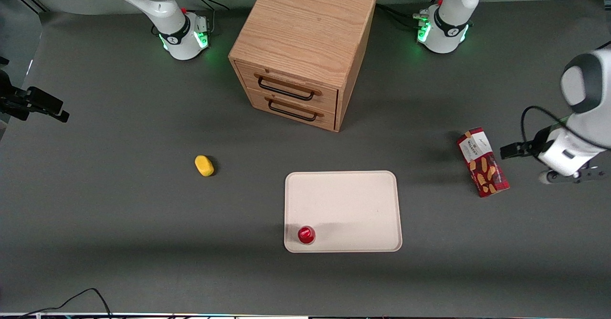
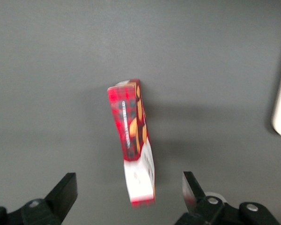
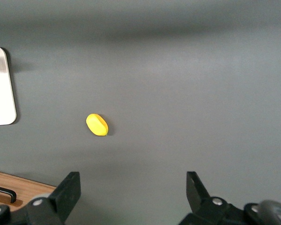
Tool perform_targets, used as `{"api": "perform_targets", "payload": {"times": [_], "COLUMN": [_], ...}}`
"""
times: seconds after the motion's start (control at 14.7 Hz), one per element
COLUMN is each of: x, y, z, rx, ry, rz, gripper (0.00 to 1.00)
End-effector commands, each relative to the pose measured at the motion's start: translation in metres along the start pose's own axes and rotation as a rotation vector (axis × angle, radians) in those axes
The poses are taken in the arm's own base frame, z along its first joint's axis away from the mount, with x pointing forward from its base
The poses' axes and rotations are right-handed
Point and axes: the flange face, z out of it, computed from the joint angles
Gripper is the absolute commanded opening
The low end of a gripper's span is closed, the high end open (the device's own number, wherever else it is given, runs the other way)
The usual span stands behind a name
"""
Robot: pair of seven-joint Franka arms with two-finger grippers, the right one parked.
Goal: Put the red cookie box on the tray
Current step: 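Move the left gripper down over the red shortbread box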
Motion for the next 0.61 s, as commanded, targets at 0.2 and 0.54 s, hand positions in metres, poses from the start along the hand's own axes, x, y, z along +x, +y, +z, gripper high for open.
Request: {"api": "perform_targets", "payload": {"times": [0.2,0.54], "x": [-0.001,-0.007], "y": [-0.007,-0.009], "z": [0.091,0.12], "rx": [-0.077,-0.062], "ry": [0.01,0.046], "rz": [-0.086,-0.09], "gripper": [1.0,0.58]}}
